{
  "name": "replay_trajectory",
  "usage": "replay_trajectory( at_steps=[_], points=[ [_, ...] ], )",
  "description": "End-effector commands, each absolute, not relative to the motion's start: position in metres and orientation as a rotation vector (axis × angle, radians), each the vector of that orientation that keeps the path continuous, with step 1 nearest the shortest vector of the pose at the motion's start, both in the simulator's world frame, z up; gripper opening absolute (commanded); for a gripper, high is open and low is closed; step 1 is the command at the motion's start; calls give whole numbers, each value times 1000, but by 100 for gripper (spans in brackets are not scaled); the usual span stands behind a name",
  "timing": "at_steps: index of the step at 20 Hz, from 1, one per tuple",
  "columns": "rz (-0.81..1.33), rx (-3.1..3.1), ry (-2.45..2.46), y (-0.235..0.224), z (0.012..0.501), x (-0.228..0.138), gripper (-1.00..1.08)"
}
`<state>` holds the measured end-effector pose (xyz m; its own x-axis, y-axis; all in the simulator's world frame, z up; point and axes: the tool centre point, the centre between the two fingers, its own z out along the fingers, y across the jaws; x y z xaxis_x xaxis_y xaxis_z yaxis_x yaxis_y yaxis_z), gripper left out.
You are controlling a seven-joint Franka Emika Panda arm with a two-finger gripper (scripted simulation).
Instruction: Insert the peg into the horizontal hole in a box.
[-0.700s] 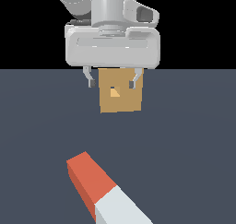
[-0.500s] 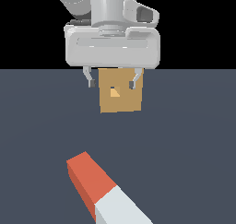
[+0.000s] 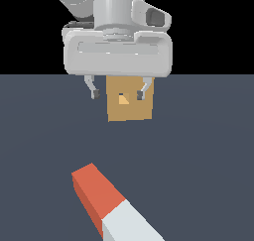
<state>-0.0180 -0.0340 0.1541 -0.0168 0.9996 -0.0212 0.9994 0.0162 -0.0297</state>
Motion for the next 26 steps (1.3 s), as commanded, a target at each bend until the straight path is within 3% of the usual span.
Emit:
replay_trajectory(
  at_steps=[1,26],
  points=[
    [55,-2168,-2265,-42,151,-20,100],
    [21,-1640,-2677,-159,100,-15,100]
  ],
)
